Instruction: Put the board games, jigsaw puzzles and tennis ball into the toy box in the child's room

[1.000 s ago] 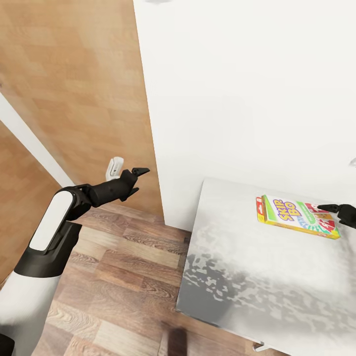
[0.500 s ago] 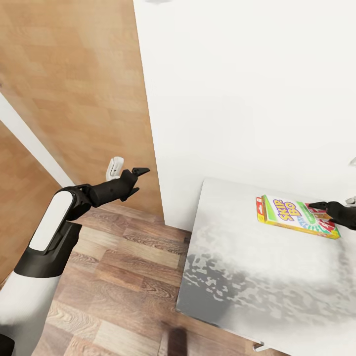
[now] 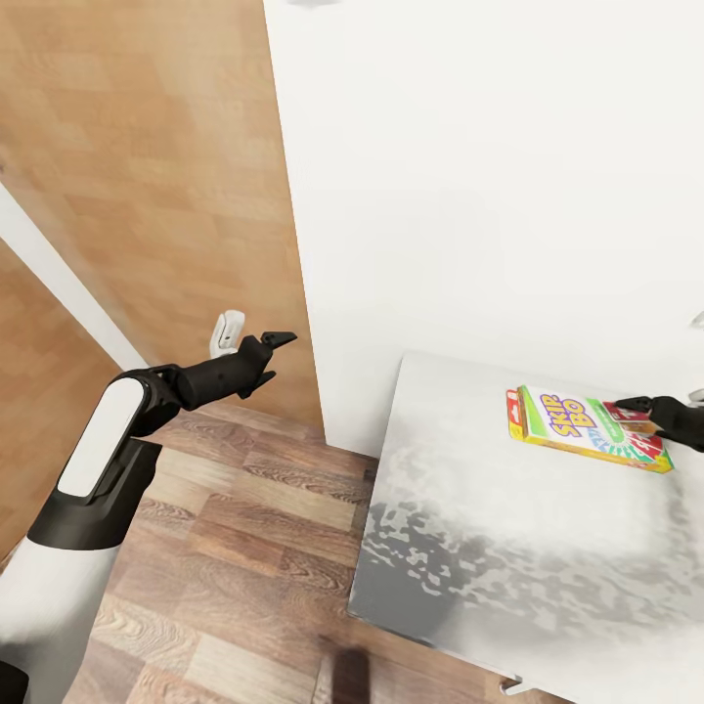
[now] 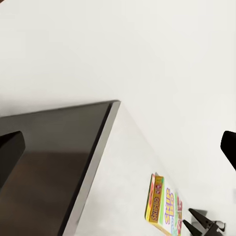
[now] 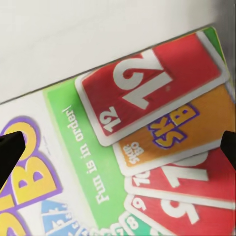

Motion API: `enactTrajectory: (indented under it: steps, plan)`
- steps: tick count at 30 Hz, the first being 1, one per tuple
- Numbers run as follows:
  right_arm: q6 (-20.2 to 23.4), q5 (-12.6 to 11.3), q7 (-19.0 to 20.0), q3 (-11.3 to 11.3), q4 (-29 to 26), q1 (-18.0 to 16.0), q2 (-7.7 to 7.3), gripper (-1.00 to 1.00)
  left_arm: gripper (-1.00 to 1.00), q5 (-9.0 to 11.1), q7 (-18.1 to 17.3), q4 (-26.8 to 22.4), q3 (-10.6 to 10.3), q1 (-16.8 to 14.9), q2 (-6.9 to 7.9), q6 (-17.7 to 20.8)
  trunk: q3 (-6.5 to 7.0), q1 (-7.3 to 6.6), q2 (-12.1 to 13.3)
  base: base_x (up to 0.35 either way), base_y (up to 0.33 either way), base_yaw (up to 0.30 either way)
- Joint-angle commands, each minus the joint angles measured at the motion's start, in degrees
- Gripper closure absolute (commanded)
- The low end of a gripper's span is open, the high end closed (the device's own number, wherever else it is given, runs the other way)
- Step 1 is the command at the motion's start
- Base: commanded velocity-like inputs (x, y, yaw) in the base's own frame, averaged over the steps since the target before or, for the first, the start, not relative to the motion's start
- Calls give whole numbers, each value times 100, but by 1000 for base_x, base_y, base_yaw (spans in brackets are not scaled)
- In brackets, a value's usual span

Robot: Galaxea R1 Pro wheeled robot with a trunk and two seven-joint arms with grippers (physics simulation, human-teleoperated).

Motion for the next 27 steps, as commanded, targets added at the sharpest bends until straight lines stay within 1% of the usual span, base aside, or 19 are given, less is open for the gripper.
enactTrajectory:
  steps: [1, 17, 23, 27]
  plan:
    - [21, 58, 55, -12, 5, -8, -8, -100, -100, 55, 53, -7, -4, -4, 3, -10, -5, 0, -3, 0, 0, 0]
    - [-3, 54, 44, -46, 17, -20, -70, -100, -100, 55, 52, -10, -5, 0, 3, -10, -5, 0, -3, 0, 0, 0]
    - [-6, 53, 48, -120, 14, -21, -109, -100, -100, 57, 48, -10, -5, 1, 3, -10, -5, 0, -3, 0, 0, 0]
    - [-1, 50, 53, -182, 9, -21, -177, -100, -100, 59, 46, -9, -5, 1, 3, -10, -5, 0, -3, 0, 0, 0]
